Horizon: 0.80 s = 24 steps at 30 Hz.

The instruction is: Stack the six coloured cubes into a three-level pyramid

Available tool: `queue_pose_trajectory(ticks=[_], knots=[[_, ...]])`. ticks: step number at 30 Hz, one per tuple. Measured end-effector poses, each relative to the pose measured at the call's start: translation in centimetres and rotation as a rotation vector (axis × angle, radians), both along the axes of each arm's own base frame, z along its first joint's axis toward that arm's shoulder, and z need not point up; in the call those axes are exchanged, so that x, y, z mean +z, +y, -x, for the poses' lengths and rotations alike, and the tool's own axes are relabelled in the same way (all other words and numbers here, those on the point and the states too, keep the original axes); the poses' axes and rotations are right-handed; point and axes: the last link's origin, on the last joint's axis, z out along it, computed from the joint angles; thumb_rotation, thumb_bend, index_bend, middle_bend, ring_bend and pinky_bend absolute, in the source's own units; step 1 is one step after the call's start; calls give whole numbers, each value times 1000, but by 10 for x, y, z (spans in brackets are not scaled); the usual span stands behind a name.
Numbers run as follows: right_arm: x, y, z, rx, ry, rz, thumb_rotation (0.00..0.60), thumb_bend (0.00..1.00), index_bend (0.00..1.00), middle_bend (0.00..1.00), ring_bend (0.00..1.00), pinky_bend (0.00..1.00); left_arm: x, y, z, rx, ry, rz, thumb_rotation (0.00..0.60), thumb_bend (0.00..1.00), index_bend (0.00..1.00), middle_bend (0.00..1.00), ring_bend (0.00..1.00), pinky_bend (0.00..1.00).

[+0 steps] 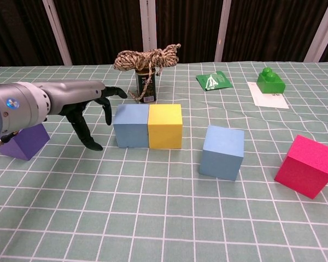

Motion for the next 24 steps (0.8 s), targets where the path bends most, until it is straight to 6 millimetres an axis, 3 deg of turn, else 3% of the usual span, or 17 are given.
queue_pose_trajectory(ticks=[11, 24], knots=[[0, 0, 0, -1, -1, -1, 600, 160, 0, 0, 0, 0, 16, -4, -4, -10, -69, -24, 600, 209, 31, 230, 0, 12], [0, 0, 0, -3, -1, 1, 600, 160, 0, 0, 0, 0, 4, -9, -4, -17, -63, 18, 600, 209, 31, 224, 0, 12]])
